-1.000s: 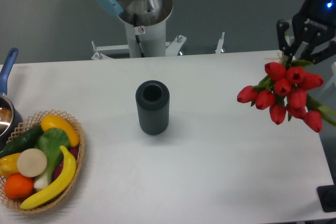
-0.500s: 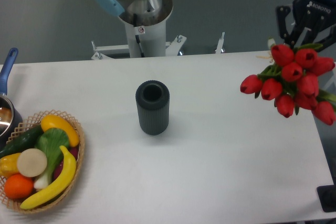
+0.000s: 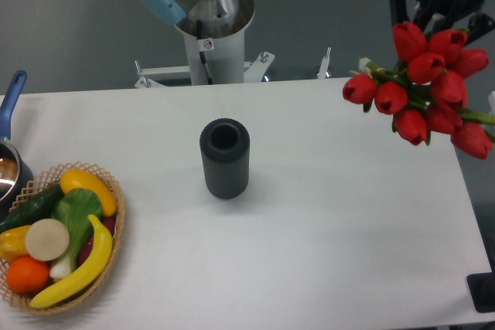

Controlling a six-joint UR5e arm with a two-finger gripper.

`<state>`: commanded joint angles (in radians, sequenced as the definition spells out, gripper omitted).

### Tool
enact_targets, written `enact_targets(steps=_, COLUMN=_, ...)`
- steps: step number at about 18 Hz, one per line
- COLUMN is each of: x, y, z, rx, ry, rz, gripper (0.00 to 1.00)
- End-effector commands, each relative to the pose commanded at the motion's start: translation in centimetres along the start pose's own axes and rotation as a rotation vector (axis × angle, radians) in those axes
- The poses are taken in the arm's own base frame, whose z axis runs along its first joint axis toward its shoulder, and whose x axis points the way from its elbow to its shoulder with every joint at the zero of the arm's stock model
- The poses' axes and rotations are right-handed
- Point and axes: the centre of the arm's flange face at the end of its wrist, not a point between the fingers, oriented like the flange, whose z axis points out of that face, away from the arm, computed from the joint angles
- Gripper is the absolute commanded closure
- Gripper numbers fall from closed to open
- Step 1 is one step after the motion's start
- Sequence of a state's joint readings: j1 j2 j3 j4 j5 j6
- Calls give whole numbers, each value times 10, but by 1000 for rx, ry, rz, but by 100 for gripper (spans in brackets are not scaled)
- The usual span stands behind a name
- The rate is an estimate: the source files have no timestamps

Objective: Insert the flowers into the vase
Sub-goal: 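Carry the tulips over the grey vase and lower stems into its opening, then lower the tulip stems deeper into the grey vase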

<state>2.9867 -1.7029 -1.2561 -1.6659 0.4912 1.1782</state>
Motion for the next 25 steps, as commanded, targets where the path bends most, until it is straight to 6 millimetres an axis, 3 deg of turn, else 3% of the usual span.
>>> enact_targets(steps=6, x=56, y=25, z=23, rx=258, ry=127, rz=-9, gripper=100)
enact_targets(steps=10, x=85, y=70, z=69, rx=345, ry=203, rz=65, gripper=100)
enact_targets(steps=12, x=94, y=89, z=77, rx=348, ry=203, rz=87, gripper=100)
enact_targets(steps=17, x=103, y=126, z=101, rx=358, ry=218, rz=116, gripper=100)
enact_targets(steps=25, x=106, y=156, z=117, rx=377, ry=220, rz=165, gripper=100)
